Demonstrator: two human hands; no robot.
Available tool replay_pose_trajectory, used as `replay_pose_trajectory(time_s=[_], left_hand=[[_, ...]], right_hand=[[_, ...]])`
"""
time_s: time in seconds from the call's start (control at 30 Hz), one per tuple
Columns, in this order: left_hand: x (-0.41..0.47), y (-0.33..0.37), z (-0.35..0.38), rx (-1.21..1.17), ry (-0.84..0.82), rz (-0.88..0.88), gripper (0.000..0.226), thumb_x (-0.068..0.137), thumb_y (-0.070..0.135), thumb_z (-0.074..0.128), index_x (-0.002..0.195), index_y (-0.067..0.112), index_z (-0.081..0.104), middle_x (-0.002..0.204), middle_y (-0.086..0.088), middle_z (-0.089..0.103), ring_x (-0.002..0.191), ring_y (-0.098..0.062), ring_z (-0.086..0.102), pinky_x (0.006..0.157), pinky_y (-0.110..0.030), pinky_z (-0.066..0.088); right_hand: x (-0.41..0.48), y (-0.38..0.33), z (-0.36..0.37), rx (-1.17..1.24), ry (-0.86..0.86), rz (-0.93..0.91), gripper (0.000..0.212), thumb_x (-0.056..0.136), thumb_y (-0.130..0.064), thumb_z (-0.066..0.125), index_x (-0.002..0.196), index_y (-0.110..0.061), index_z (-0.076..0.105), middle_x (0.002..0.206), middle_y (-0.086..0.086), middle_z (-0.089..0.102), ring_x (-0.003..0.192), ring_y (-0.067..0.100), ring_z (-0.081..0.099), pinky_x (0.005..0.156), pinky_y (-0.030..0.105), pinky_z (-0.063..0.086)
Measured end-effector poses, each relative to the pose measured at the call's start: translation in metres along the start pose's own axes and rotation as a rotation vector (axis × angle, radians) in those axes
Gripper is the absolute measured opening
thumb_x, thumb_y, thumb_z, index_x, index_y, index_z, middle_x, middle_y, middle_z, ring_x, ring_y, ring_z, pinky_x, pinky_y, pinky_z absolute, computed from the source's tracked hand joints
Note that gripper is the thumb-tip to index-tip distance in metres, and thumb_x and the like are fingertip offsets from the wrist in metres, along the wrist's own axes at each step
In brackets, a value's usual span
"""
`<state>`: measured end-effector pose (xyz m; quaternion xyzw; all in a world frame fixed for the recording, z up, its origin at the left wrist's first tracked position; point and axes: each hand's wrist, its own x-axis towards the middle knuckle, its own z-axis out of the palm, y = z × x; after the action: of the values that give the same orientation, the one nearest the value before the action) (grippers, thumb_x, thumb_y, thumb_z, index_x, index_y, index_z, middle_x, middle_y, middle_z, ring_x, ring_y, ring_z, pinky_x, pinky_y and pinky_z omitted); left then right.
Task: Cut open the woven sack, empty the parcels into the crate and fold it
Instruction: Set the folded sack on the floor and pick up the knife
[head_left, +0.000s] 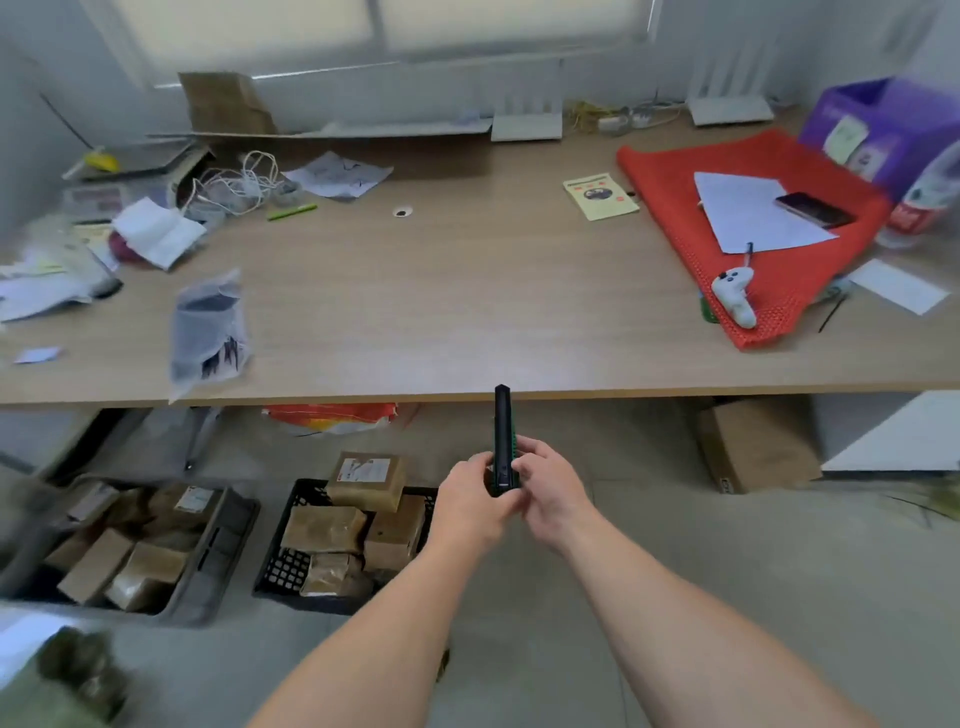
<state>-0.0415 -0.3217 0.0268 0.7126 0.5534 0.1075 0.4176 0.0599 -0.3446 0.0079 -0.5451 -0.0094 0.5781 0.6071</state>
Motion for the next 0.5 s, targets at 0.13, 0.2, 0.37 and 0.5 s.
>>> replay_pose_trajectory(time_s=[0.13, 0.2, 0.37, 0.5], left_hand=[[0.001, 0.036, -0.03, 0.021, 0.118, -0.011, 0.044, 0.084, 0.028, 0.068, 0.126, 0.02, 0.059, 0.112, 0.0, 0.062, 0.096, -0.017, 0.057, 0.078, -0.029, 0.046], [0.005, 0.044, -0.042, 0.027, 0.158, -0.016, 0.038, 0.086, 0.026, 0.066, 0.123, 0.018, 0.061, 0.107, 0.0, 0.062, 0.092, -0.017, 0.057, 0.074, -0.029, 0.046], [0.03, 0.046, -0.072, 0.068, 0.239, -0.024, 0.031, 0.089, 0.022, 0.068, 0.119, 0.015, 0.064, 0.096, 0.004, 0.058, 0.086, -0.015, 0.054, 0.071, -0.025, 0.04], [0.065, 0.038, -0.096, 0.116, 0.252, -0.057, 0.033, 0.09, 0.025, 0.068, 0.12, 0.013, 0.064, 0.099, -0.001, 0.063, 0.085, -0.02, 0.058, 0.069, -0.029, 0.045]], right_hand=[[-0.021, -0.038, 0.031, -0.06, -0.065, -0.014, 0.041, 0.094, 0.008, 0.033, 0.119, -0.01, 0.06, 0.095, 0.019, 0.065, 0.074, 0.029, 0.062, 0.051, 0.028, 0.05], [-0.025, -0.049, 0.045, -0.098, -0.093, -0.032, 0.041, 0.094, 0.006, 0.035, 0.123, -0.008, 0.06, 0.101, 0.019, 0.066, 0.076, 0.026, 0.064, 0.051, 0.026, 0.049], [-0.017, -0.071, 0.072, -0.224, -0.172, -0.037, 0.044, 0.095, -0.001, 0.041, 0.135, -0.017, 0.052, 0.121, 0.013, 0.067, 0.099, 0.024, 0.067, 0.07, 0.03, 0.055], [0.007, -0.089, 0.095, -0.438, -0.257, -0.051, 0.047, 0.099, -0.009, 0.046, 0.146, -0.015, 0.046, 0.139, 0.007, 0.054, 0.122, 0.024, 0.056, 0.091, 0.035, 0.049]])
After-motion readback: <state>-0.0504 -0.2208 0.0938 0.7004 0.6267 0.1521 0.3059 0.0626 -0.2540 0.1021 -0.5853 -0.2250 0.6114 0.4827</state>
